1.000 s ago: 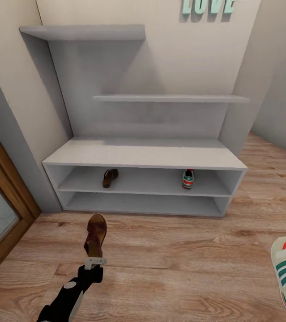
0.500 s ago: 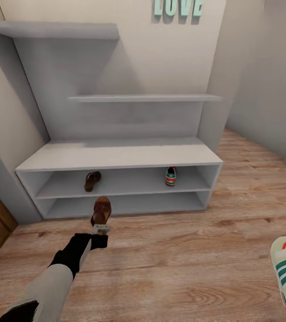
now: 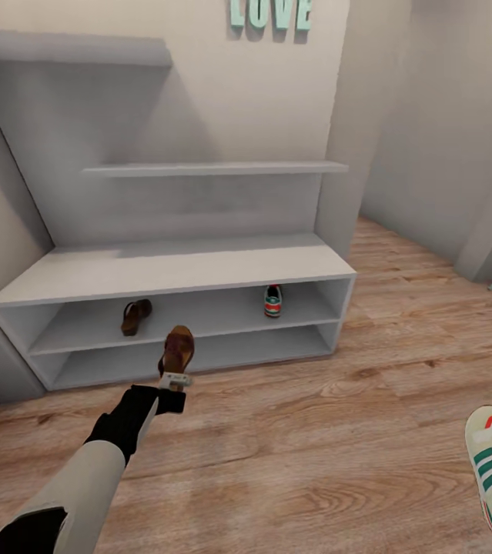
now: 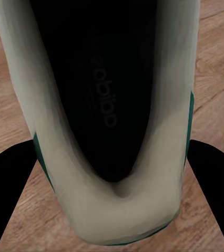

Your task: Pick up the two gym shoes and the two sandals from the corridor floor and place them onto the hallstand (shoe rack) in the corridor, making sure they are on the rack and not on the floor. Arrange them so the two gym shoes are next to each other and the two sandals are next to each other.

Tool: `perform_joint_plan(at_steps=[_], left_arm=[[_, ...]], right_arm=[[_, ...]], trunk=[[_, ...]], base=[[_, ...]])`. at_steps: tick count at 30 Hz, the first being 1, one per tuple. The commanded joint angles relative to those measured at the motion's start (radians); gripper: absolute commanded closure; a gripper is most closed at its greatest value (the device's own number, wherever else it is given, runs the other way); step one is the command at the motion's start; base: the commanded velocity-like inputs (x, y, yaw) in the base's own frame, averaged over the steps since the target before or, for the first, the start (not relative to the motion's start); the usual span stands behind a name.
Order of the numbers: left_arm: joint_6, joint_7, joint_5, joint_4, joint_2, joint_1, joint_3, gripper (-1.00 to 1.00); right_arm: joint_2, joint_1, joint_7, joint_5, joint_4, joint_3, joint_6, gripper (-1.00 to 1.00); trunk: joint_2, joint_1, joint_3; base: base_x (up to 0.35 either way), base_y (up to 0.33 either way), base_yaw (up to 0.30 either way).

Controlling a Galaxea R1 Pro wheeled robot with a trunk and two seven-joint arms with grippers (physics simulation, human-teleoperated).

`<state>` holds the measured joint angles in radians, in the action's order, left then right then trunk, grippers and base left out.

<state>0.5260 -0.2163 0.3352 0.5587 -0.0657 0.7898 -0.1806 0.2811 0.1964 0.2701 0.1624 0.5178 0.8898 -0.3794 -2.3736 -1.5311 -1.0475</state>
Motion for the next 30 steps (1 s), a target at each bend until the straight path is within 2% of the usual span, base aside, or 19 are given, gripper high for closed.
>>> perform_joint_plan(at_steps=[1, 8, 15, 26, 30], left_arm=[[0.008, -0.012, 0.014, 0.011, -0.001, 0.0, -0.009, 1.0], [0.083, -0.004, 0.01, 0.061, 0.0, 0.006, -0.02, 1.0], [0.147, -0.001, 0.01, 0.115, 0.004, 0.015, -0.021, 1.0], [0.16, 0.001, 0.012, 0.144, 0.023, 0.022, -0.022, 1.0], [0.16, 0.004, 0.013, 0.144, 0.027, 0.021, -0.023, 1.0]], right_arm=[[0.0, 0.002, 0.008, 0.009, 0.0, 0.008, -0.004, 1.0], [0.0, 0.002, 0.008, 0.009, 0.038, 0.006, -0.001, 1.0], [0.0, 0.002, 0.008, 0.009, 0.048, 0.005, -0.001, 1.0], [0.0, 0.002, 0.008, 0.009, 0.05, 0.006, -0.001, 1.0], [0.0, 0.002, 0.008, 0.009, 0.05, 0.006, -0.001, 1.0]], trunk=[[0.0, 0.0, -0.001], [0.0, 0.0, -0.004], [-0.049, -0.027, -0.036], [-0.126, -0.069, -0.086], [-0.127, -0.071, -0.108]], base=[[0.0, 0.0, -0.018], [0.0, 0.0, -0.004], [0.0, 0.0, 0.0], [0.0, 0.0, 0.0], [0.0, 0.0, 0.0]])
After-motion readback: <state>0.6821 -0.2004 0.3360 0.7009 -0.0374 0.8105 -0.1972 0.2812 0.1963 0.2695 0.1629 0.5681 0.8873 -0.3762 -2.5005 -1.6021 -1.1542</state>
